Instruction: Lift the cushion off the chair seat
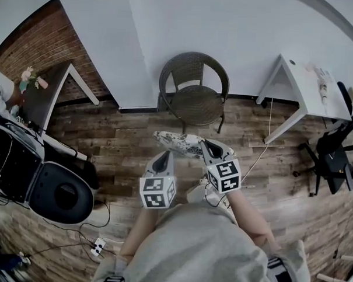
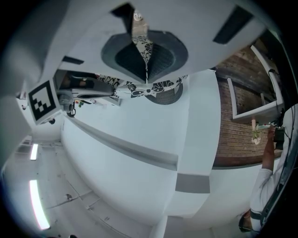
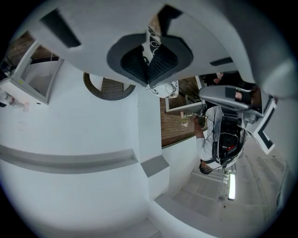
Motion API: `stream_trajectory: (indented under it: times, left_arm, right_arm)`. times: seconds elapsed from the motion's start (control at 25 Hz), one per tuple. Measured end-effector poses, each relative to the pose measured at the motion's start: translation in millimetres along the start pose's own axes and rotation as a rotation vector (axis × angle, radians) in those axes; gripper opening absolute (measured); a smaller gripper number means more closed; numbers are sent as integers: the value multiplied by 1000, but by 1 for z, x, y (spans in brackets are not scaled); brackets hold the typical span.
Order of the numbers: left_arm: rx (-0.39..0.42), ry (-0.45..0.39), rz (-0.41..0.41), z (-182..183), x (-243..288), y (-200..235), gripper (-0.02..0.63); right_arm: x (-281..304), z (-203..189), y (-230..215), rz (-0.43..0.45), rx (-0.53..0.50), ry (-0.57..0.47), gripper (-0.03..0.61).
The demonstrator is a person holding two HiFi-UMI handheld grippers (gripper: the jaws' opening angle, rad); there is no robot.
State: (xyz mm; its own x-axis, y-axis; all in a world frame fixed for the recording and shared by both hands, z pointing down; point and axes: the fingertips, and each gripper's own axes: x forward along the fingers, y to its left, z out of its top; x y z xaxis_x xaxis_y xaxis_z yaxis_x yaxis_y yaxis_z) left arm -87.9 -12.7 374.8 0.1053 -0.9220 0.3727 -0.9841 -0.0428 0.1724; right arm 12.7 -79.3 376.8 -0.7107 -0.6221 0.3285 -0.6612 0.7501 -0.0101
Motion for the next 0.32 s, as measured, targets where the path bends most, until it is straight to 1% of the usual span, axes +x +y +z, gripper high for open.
stream_trajectory:
  times: [0.32]
  left_arm:
    - [2, -3, 1, 1, -2, 4, 12]
  right_arm:
    - [-1, 4, 1, -4, 5, -15, 8]
